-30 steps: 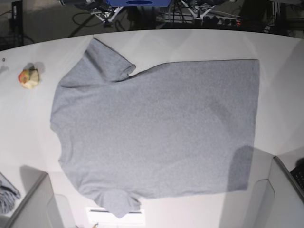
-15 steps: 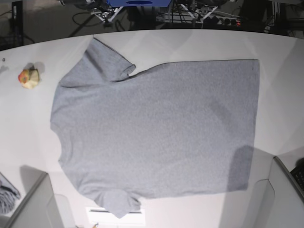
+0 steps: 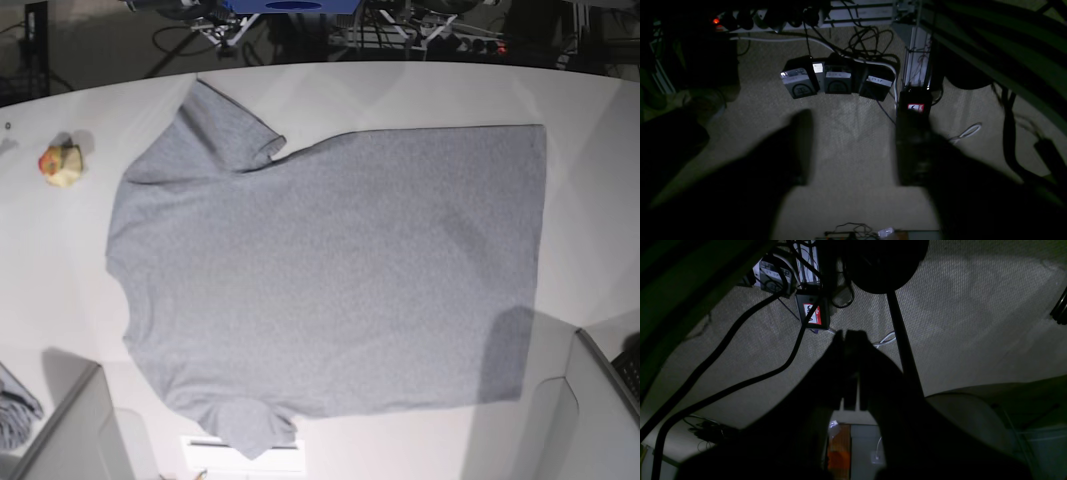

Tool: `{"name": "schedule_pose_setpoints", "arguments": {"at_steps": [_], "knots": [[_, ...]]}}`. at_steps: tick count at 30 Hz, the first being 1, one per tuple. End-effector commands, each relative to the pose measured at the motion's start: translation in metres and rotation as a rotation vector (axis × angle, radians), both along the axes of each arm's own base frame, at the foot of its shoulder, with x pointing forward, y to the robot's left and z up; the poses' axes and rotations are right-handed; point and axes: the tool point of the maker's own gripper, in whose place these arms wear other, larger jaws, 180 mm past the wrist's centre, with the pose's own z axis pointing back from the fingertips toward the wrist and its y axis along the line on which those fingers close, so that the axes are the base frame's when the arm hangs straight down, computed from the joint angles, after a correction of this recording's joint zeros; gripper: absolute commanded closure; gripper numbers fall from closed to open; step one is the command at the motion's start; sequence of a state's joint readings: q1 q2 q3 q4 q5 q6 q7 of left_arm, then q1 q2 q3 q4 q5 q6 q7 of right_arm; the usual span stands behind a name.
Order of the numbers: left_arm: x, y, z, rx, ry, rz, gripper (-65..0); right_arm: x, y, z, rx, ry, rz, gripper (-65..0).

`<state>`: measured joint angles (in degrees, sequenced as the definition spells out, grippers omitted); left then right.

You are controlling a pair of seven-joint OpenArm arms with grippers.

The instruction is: Fold the T-shirt properly

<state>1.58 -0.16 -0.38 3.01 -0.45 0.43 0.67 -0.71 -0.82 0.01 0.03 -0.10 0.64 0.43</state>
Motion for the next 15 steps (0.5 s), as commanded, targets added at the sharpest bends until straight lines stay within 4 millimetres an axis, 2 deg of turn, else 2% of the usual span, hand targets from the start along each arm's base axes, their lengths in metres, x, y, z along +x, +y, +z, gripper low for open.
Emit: {"name": "schedule_pose_setpoints", "arguments": {"at_steps": [1,3,9,15], "knots": [[-0.006,0.0,0.0,0.0,0.008,-0.002,-15.6,-0.009,-0.002,0.0,-0.006,0.018,0.003,0.0],[-0.01,0.0,0.0,0.0,0.014,-0.002,0.0,-0.011,-0.002,0.001,-0.006,0.021,0.005,0.0],[-0.02,0.003,0.001,0.006,0.023,-0.002,0.0,-0.009,-0.002,0.0,-0.006,0.018,0.005,0.0],[-0.021,0.009,0.001,0.015,0.022,-0.002,0.0,-0.009,-0.002,0.0,-0.006,0.015,0.005,0.0]]}}
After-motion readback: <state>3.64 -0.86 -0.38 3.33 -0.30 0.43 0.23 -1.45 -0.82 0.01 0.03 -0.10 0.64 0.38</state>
